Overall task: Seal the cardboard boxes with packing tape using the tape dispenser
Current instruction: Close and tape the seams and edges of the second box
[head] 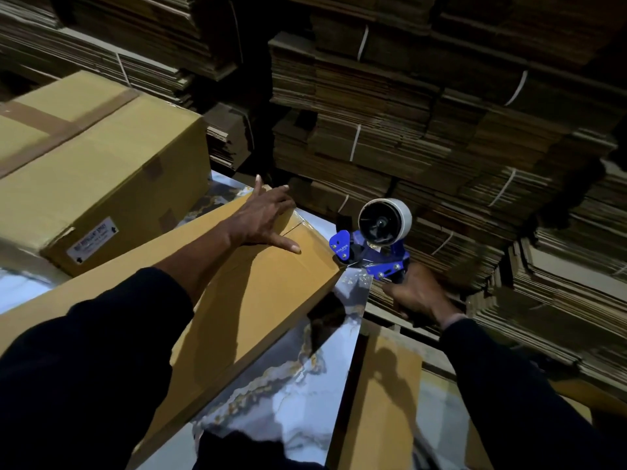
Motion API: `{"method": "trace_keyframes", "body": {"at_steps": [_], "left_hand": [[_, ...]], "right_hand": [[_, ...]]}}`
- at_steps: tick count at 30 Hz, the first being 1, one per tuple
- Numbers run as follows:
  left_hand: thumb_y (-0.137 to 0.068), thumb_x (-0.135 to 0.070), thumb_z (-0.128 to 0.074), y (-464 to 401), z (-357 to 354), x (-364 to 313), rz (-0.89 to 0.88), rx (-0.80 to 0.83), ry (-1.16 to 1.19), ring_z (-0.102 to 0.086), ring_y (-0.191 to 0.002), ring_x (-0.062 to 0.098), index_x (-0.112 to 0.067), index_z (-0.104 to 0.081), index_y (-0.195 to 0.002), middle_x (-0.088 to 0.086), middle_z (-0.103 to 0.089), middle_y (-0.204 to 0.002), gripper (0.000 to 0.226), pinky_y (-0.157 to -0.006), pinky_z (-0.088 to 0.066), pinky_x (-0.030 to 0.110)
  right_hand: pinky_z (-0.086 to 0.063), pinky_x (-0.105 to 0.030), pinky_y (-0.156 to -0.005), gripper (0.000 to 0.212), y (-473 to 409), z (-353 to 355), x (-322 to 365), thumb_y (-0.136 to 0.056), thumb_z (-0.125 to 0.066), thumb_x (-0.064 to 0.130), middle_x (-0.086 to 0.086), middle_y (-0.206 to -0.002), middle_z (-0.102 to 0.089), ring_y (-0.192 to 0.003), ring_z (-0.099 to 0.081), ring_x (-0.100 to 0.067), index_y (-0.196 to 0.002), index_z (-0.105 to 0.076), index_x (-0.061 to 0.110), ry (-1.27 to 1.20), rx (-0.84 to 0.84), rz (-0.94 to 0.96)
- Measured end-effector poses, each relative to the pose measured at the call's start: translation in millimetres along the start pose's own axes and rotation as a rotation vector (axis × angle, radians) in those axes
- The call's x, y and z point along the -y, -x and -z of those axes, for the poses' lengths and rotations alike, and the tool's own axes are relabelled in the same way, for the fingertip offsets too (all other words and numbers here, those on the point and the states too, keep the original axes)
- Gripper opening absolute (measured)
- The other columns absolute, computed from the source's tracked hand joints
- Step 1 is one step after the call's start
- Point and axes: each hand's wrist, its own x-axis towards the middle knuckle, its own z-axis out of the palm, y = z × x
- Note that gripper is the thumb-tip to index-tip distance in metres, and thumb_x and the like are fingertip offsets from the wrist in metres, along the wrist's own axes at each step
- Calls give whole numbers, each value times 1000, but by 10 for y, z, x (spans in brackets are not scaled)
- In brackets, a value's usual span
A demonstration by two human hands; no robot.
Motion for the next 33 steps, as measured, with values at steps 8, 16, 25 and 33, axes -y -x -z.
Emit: {"method": "trace_keyframes", "body": {"at_steps": [8,16,25,33], "left_hand": [[-54,-112,-33,111,-219,-733,-195,132,-223,-13,-159,30,-3,-31,-156,17,-33,-162,149,-122,15,64],[-67,-89,-46,126,-290,-991,-164,59,-147,-48,-127,26,-4,-45,-145,9,-50,-127,116,-121,18,65],[-66,-83,-52,236,-278,-924,-83,28,-86,-21,-156,28,-4,-24,-160,16,-34,-162,127,-118,25,65],[-64,-85,-54,247,-334,-926,-55,-9,-53,-25,-153,29,-4,-29,-156,14,-37,-156,125,-120,16,68]], "right_hand": [[-44,-29,-41,15,37,-100,-50,-90,-72,14,-10,-58,-61,-44,-56,-23,-88,-66,1,-47,-6,-26],[-44,-27,-40,9,21,-109,-76,-88,-66,8,-11,-56,-60,-41,-56,-22,-80,-63,7,-31,-13,-29],[-50,-42,-48,16,-100,86,41,-83,-70,18,-20,-65,-70,-50,-59,-27,-80,-65,3,56,-50,24],[-43,-27,-35,20,-70,280,150,-86,-69,17,-13,-54,-64,-35,-55,-23,-71,-65,5,137,-65,81]]}}
